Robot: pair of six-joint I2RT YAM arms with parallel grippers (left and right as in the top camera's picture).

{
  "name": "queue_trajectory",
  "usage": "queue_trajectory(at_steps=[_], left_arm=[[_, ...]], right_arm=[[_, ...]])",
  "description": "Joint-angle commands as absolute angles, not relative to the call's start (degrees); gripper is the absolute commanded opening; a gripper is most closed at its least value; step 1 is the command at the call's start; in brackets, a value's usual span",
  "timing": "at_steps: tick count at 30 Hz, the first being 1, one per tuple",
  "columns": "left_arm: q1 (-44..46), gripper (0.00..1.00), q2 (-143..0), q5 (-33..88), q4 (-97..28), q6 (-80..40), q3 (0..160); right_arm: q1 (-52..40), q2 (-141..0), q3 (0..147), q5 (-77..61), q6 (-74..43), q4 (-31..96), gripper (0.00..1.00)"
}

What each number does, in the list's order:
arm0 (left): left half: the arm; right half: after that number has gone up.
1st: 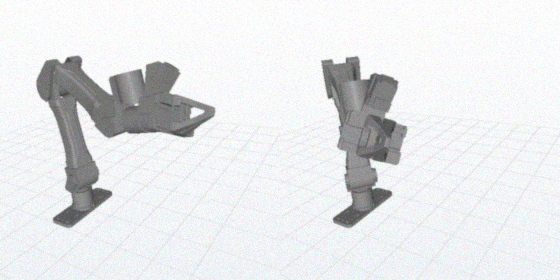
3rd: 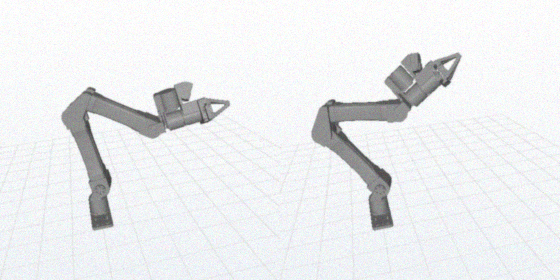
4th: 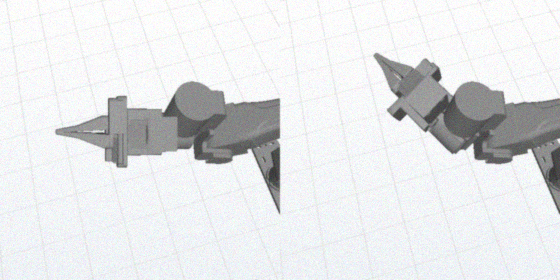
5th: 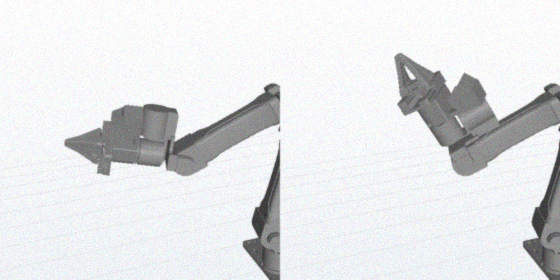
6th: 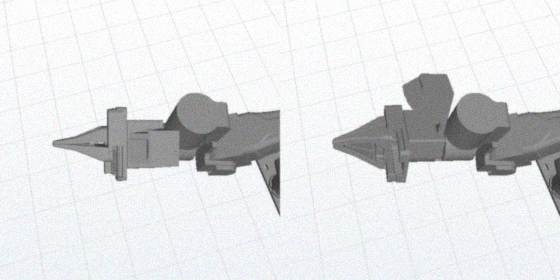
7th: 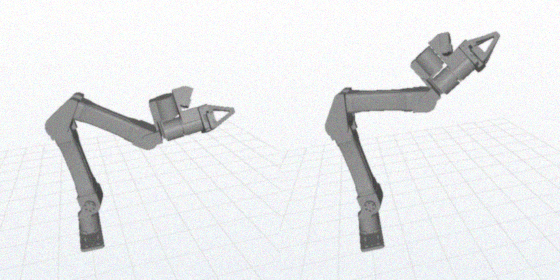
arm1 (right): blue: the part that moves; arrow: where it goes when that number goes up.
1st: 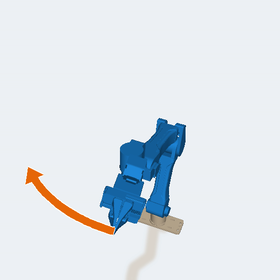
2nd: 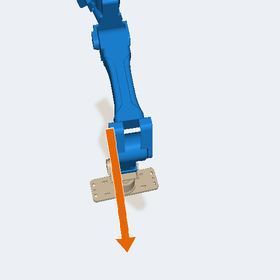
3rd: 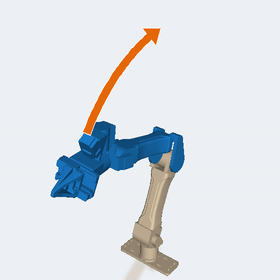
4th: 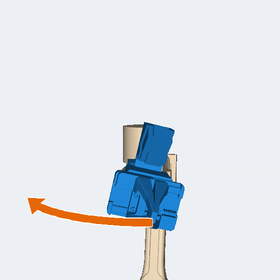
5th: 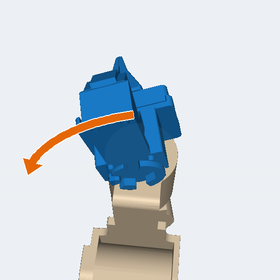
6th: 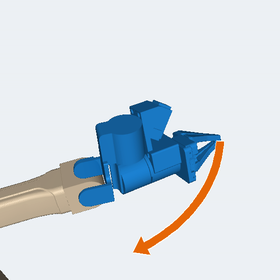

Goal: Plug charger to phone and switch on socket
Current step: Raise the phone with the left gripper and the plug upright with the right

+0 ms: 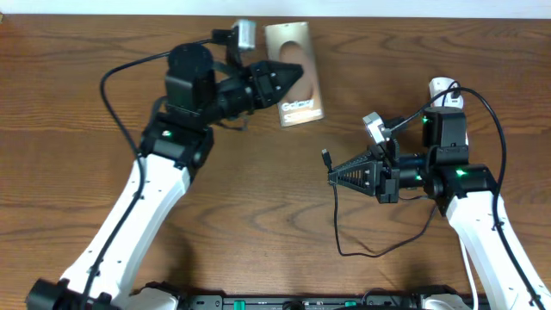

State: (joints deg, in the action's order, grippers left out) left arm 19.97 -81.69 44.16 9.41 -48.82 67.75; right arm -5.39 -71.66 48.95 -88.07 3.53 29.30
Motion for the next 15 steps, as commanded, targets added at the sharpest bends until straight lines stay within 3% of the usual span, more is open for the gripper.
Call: queue_trajectory(at_steps=[1,15], left_arm=[[21.47,0.07,-82.72,43.48,14.00,-55.46,68.45],[25.76,0.07,-83.42,44.88,23.75,-59.24,68.47]], right_arm=[[-4.19,-71.59,49.06,-89.34,-0.21,29.23,0.01],[-0.99,-71.57,49.06,-89.34,-11.25,15.00,0.01]])
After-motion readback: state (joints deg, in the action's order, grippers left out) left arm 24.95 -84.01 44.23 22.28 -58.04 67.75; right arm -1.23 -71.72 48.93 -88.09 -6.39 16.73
